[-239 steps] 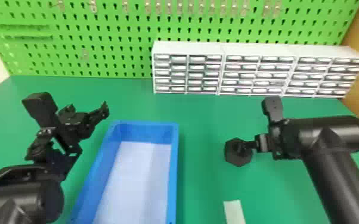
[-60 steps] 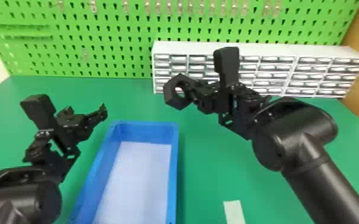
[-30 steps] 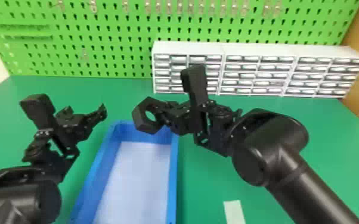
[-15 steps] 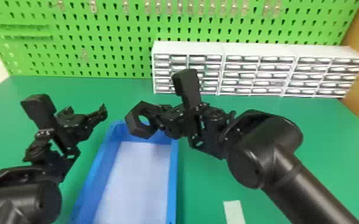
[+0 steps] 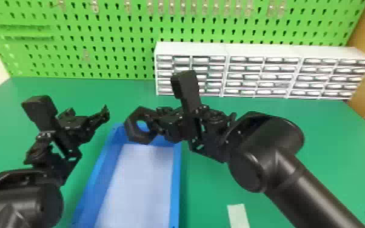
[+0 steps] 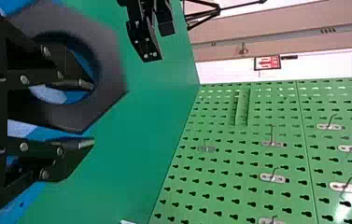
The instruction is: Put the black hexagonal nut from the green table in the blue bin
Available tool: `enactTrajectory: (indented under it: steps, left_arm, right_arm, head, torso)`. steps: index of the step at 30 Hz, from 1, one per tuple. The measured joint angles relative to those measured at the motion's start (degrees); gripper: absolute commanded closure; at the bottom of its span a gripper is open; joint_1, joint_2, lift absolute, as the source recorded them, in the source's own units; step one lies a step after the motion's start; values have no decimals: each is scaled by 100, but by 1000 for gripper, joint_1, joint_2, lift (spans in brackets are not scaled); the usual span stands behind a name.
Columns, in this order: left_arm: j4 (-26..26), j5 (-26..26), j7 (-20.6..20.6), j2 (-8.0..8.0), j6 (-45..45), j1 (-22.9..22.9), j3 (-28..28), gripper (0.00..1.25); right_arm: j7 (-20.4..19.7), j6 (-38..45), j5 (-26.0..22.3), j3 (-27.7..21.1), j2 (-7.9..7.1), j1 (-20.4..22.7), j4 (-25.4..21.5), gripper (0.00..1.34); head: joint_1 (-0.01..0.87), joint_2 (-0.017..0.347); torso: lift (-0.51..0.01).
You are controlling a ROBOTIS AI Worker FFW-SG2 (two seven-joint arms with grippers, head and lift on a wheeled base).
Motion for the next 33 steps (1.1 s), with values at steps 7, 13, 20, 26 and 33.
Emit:
enactTrajectory:
  steps: [7,13,20,26,33]
  left_arm:
    - [0,0,0,0,0,0,-7,128]
    - [0,0,0,0,0,-1,-14,128]
    - [-1,0,0,0,0,-8,-23,128]
    - [-5,4,0,0,0,-8,-14,128]
    - [-5,1,0,0,0,-21,-23,128]
  right_arm:
    - [0,0,0,4,-4,4,0,398]
    - [0,0,0,-7,-8,11,3,398]
    - [0,2,0,-12,-9,36,8,398]
    - [0,5,9,-20,-9,40,16,397]
    - [0,0,51,-18,-9,40,17,397]
  head:
    - [666,32]
    - [666,32]
    - [666,32]
    - [666,32]
    - [666,32]
  torso:
    - [-100]
    - [-100]
    - [-100]
    - [-100]
    - [-100]
